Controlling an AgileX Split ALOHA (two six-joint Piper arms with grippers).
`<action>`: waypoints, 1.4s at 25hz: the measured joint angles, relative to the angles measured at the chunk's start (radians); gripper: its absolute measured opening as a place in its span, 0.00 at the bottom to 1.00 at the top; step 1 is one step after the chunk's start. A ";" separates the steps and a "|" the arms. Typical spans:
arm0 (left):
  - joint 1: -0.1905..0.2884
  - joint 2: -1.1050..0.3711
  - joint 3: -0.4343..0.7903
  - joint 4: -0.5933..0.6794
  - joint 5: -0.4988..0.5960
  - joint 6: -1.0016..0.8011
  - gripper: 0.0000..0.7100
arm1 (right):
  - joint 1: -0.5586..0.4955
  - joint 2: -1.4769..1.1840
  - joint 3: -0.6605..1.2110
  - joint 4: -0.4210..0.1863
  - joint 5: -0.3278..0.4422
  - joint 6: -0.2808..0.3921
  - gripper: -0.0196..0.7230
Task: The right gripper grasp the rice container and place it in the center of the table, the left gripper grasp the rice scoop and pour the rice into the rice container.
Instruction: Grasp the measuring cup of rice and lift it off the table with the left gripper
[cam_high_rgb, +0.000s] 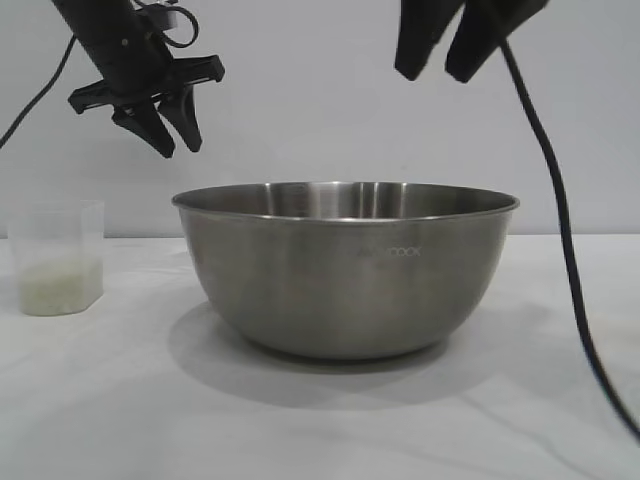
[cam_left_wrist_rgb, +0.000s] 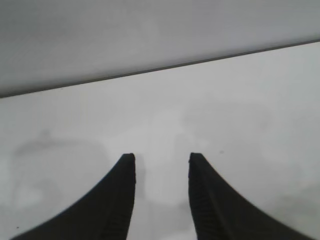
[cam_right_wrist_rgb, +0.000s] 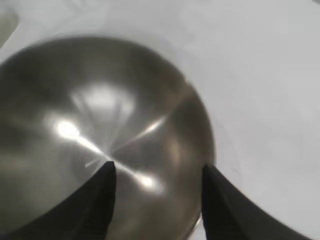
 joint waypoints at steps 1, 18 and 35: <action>0.000 0.000 0.000 0.000 0.000 0.000 0.29 | 0.000 -0.048 0.007 0.000 0.054 0.023 0.47; 0.000 0.000 0.000 0.015 0.013 0.000 0.29 | 0.000 -0.713 0.164 -0.038 0.552 0.236 0.47; 0.000 -0.043 0.000 0.047 0.017 0.000 0.29 | 0.001 -0.977 0.188 -0.035 0.617 0.218 0.47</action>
